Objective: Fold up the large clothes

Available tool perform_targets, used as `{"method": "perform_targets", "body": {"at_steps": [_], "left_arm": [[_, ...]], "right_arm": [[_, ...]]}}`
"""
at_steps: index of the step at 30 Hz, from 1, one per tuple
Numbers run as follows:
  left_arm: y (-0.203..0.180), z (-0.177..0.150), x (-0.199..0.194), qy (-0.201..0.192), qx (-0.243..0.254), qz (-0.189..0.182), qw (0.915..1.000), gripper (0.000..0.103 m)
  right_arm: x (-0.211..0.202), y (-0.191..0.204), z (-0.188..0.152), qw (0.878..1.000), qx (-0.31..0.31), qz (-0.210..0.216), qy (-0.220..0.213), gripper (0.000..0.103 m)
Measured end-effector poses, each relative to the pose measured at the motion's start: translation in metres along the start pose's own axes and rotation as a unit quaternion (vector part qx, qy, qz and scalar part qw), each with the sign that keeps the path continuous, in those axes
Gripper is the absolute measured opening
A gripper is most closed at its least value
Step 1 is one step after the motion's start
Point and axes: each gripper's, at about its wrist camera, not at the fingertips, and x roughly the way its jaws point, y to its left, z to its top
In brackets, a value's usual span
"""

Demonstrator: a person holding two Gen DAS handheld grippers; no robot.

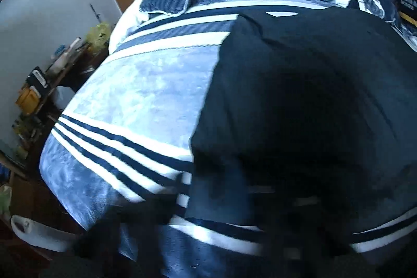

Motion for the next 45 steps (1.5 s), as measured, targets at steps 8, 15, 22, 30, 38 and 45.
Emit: {"method": "perform_targets", "body": {"at_steps": [8,15,22,30,38,45], "left_arm": [[0.023,0.003,0.012,-0.002,-0.017,0.056,0.9983,0.0],[0.02,-0.017,-0.069,-0.081,-0.017,0.006,0.9966,0.014],[-0.026,-0.032,-0.166,-0.158,0.023,-0.029,0.9868,0.087],[-0.039,-0.021,-0.265,-0.201,0.03,-0.09,0.9749,0.088],[-0.023,-0.015,-0.333,-0.232,0.018,-0.087,0.9685,0.091],[-0.011,-0.019,-0.359,-0.235,-0.007,-0.097,0.9671,0.093]], "right_arm": [[0.003,0.015,0.008,0.995,-0.045,-0.089,0.016,0.004],[-0.042,0.023,-0.009,0.996,0.009,-0.088,-0.033,0.011],[-0.115,0.063,-0.034,0.992,-0.023,-0.075,-0.098,0.081],[-0.186,0.121,-0.049,0.987,-0.064,-0.049,-0.138,0.081],[-0.258,0.16,-0.054,0.977,-0.07,-0.037,-0.197,0.081],[-0.296,0.181,-0.062,0.974,-0.083,-0.012,-0.211,0.081]]}}
